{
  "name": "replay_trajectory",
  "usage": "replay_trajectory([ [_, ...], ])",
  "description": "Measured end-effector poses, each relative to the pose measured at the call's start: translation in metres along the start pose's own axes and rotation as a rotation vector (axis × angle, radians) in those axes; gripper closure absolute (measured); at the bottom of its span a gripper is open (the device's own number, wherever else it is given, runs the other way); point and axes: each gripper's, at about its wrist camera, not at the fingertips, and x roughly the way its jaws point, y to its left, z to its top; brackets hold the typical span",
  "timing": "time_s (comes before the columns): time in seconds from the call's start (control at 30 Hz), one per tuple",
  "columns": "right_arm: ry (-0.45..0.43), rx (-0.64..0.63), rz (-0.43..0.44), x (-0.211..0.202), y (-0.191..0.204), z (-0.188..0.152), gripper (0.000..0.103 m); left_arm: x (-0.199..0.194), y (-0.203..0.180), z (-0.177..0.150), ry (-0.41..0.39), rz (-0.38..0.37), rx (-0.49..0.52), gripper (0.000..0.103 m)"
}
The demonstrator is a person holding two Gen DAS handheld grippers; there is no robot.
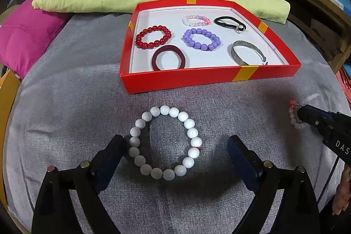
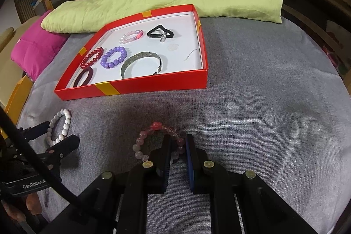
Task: Organize jewelry
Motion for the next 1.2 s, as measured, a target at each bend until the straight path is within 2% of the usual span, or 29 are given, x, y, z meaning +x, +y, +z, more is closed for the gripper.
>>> replay_trajectory([
  [0.5, 0.026, 0.023, 0.028, -0.003, -0.006, -0.002, 0.089, 0.002, 0.002, 0.003, -0.011, 0.003, -0.006, 0.009],
  [0.6, 0.030, 0.026, 0.029, -0.002, -0.006, 0.000, 0.088, 0.001, 0.004, 0.003, -0.015, 0.002, -0.011, 0.013],
  [0.8, 0.034, 0.037, 0.041, -0.001, -0.008, 0.000, 0.088, -0.004, 0.022, 0.005, -0.035, 0.004, -0.061, 0.049],
  [0.87, 0.034, 0.039, 0.041, -0.001, -0.008, 0.000, 0.088, -0.005, 0.027, 0.005, -0.042, 0.007, -0.073, 0.057],
  [0.97, 0.033, 0.038, 0.039, -0.001, -0.007, 0.000, 0.088, -0.007, 0.032, 0.003, -0.047, 0.005, -0.082, 0.067],
  [1.1, 0.032, 0.035, 0.036, 0.000, -0.007, 0.000, 0.086, -0.009, 0.037, 0.003, -0.050, -0.014, -0.090, 0.074],
  [1.13, 0.032, 0.034, 0.034, 0.000, -0.006, 0.000, 0.086, -0.008, 0.037, 0.003, -0.051, -0.013, -0.089, 0.081],
  [1.2, 0.032, 0.034, 0.033, 0.000, -0.006, 0.001, 0.086, -0.009, 0.038, 0.003, -0.050, -0.020, -0.092, 0.081],
])
